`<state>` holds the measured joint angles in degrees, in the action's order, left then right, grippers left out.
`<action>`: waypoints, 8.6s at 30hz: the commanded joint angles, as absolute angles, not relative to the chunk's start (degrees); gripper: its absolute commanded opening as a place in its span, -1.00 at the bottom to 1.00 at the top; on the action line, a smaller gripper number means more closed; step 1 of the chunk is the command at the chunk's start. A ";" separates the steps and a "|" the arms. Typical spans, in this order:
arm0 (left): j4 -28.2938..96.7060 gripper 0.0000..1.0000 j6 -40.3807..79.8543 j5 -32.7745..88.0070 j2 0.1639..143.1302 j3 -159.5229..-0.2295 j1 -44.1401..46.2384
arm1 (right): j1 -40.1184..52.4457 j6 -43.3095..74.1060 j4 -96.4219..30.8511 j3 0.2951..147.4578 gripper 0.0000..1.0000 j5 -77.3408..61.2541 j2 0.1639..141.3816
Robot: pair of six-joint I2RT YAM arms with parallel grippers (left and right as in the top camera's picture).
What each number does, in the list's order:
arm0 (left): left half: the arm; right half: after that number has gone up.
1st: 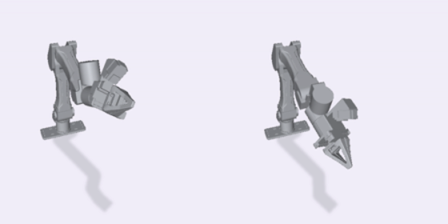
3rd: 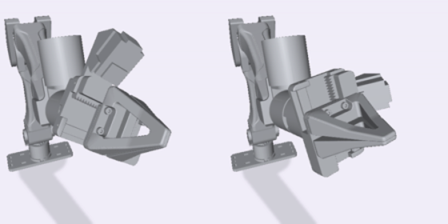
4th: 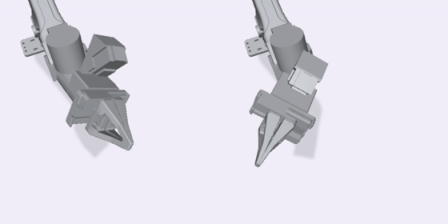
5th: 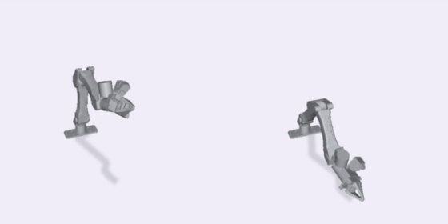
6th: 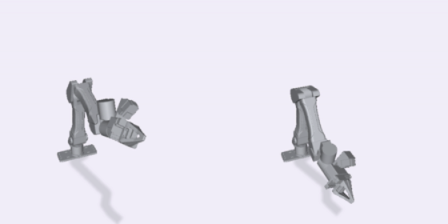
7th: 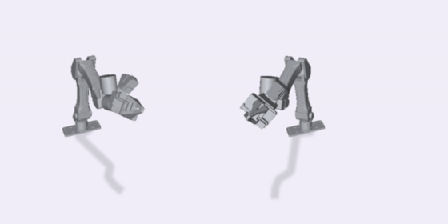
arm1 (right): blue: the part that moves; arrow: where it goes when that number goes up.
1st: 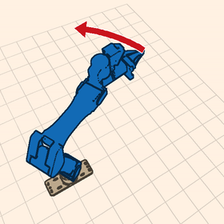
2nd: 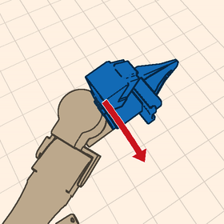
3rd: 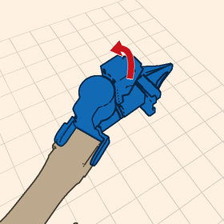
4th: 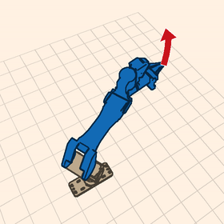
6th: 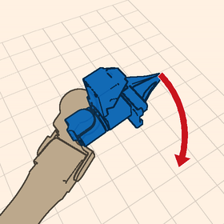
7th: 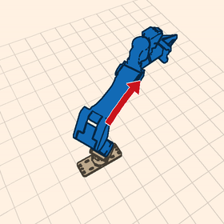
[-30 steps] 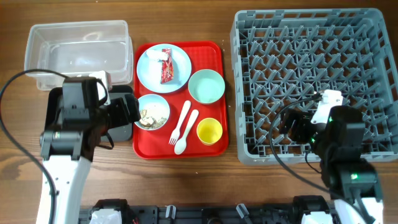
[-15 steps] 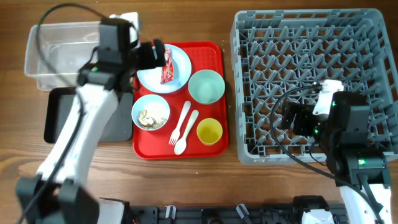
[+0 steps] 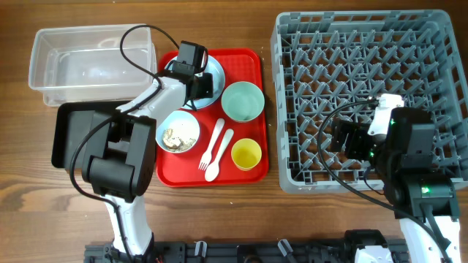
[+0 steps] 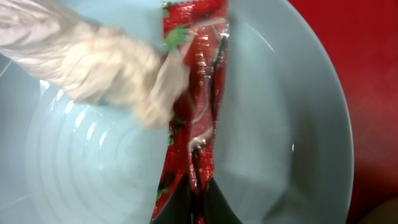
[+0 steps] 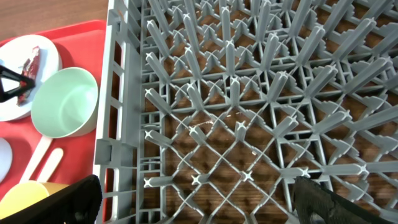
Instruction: Sort waste into correct bins and load items into the dishwasher rack
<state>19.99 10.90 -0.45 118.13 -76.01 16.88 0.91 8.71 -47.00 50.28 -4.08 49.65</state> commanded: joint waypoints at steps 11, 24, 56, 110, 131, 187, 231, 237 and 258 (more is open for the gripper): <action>27.11 -0.92 21.61 0.69 92.18 -75.88 7.42 | 0.67 7.53 -46.94 51.48 0.99 -4.78 49.67; 15.84 0.30 26.70 12.58 98.56 -75.88 -3.99 | 0.67 7.60 -46.92 51.48 1.00 -4.80 49.67; 21.30 -0.92 27.18 -8.86 95.55 -75.88 5.34 | 0.67 7.64 -47.03 51.48 0.99 -4.82 49.67; 56.51 -0.92 -2.61 41.15 86.46 -66.89 -12.58 | 0.67 7.62 -47.44 51.48 1.00 -5.67 49.67; 65.21 -0.92 -8.32 90.37 109.95 -64.14 -39.72 | 0.67 7.62 -48.05 51.48 1.00 -5.67 49.67; 46.26 -0.92 15.97 9.98 99.92 -66.08 35.16 | 0.67 7.68 -48.38 51.48 0.99 -5.69 50.15; 34.33 -0.07 23.40 47.07 96.29 -69.89 17.67 | 2.39 1.69 -24.45 51.29 -0.03 -59.53 71.35; 49.98 -0.01 19.70 19.70 84.68 -69.87 9.08 | 2.39 2.22 -47.03 60.36 -0.37 -25.08 64.99; 53.69 0.23 19.90 8.25 71.79 -69.87 5.50 | -3.66 12.25 -74.67 76.38 -0.79 -0.10 94.61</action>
<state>53.74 20.40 8.97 72.18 -69.71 5.91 -3.55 12.36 -75.66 75.48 0.91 92.38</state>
